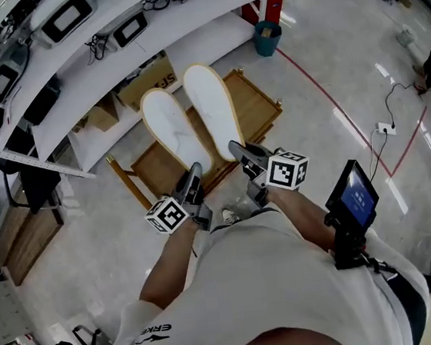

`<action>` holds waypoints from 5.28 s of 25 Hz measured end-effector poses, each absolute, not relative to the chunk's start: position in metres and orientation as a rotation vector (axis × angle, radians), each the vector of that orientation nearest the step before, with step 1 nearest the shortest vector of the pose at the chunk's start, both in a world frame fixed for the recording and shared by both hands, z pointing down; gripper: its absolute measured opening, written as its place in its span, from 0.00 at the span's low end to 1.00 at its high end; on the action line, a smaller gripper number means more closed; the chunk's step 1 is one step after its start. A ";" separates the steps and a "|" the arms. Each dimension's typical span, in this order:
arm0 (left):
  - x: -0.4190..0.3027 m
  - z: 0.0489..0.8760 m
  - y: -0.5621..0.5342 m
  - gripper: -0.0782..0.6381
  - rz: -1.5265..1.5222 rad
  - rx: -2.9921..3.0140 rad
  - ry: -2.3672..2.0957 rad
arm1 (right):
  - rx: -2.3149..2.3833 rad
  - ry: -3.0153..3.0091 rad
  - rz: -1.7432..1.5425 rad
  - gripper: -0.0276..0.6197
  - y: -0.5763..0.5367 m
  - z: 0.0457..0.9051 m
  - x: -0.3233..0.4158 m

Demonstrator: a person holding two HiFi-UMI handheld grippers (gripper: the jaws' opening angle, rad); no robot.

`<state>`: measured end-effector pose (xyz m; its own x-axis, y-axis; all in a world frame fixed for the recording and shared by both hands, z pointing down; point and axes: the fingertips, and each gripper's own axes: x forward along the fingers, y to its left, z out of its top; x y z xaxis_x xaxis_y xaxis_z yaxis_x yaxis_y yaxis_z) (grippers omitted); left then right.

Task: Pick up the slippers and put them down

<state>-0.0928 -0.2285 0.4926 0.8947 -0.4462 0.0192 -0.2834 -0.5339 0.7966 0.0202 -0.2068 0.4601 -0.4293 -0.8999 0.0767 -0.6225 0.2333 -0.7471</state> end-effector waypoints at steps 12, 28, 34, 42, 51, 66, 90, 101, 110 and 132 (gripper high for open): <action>-0.028 0.499 -0.244 0.16 -0.151 2.163 -0.382 | -1.529 1.986 -1.025 0.09 -0.208 0.469 0.080; 0.111 0.500 -0.264 0.16 -0.171 2.119 -0.458 | -1.488 2.019 -1.076 0.09 -0.232 0.467 0.225; 0.147 0.510 -0.271 0.16 -0.175 2.096 -0.514 | -1.444 2.055 -1.127 0.09 -0.242 0.476 0.261; 0.178 0.527 -0.270 0.16 -0.216 2.016 -0.662 | -1.341 2.149 -1.261 0.09 -0.255 0.500 0.294; 0.167 0.551 -0.271 0.16 -0.197 1.936 -0.728 | -1.295 2.212 -1.363 0.09 -0.270 0.521 0.284; 0.171 0.605 -0.259 0.16 -0.121 1.807 -0.759 | -1.324 2.201 -1.606 0.09 -0.259 0.590 0.287; 0.181 0.696 -0.242 0.16 -0.041 1.611 -0.782 | -1.278 2.181 -1.917 0.09 -0.260 0.678 0.284; 0.179 0.717 -0.234 0.16 -0.021 1.558 -0.791 | -1.277 2.098 -2.021 0.09 -0.254 0.701 0.287; 0.183 0.727 -0.230 0.16 -0.012 1.537 -0.770 | -1.284 2.065 -2.079 0.10 -0.248 0.715 0.286; 0.184 0.742 -0.223 0.17 -0.001 1.519 -0.731 | -1.295 2.055 -2.122 0.12 -0.243 0.732 0.284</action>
<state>0.1838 -0.2229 0.7417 0.7905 -0.4362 0.4300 -0.4347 0.0951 0.8955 0.2835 -0.2429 0.7321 -0.6747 -0.4559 0.5805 -0.5657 -0.1857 -0.8034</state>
